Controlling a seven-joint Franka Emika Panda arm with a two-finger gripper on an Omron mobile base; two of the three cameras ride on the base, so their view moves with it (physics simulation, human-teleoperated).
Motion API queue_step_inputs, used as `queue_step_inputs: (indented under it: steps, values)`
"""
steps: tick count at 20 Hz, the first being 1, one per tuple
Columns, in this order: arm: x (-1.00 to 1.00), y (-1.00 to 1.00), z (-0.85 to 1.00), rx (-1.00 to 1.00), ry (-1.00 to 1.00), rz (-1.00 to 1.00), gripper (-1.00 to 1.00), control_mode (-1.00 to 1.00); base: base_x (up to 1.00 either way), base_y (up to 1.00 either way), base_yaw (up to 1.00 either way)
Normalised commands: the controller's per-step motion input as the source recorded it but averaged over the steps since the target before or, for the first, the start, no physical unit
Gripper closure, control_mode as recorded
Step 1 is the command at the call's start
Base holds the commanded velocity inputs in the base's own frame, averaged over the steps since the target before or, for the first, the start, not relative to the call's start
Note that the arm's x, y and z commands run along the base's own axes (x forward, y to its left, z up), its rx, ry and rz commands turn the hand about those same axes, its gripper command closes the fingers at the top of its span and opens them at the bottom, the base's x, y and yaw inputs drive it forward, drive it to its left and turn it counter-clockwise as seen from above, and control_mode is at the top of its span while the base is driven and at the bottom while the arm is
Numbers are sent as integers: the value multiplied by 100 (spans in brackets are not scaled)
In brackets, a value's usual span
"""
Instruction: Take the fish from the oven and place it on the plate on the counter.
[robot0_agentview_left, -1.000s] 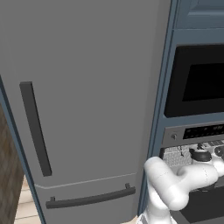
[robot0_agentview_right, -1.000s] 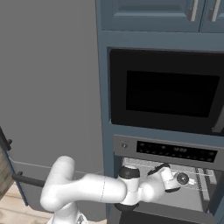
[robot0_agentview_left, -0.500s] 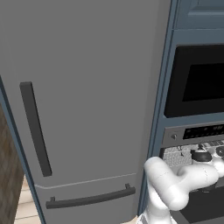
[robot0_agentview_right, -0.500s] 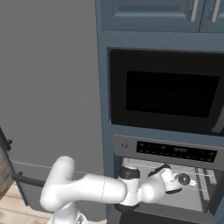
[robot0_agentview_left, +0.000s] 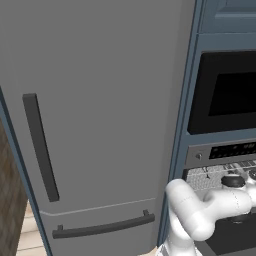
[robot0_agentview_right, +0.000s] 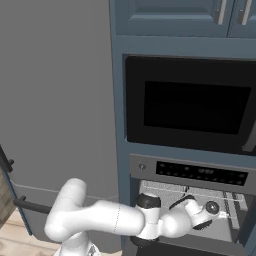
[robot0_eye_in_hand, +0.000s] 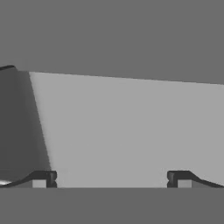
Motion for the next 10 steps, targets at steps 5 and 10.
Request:
queue_step_inputs:
  steps: [5,10]
  values:
    - [0,0,-54,2,-14,0,-100,-100,0,0,0]
    - [-20,0,-63,7,-34,0,-100,-100,0,0,0]
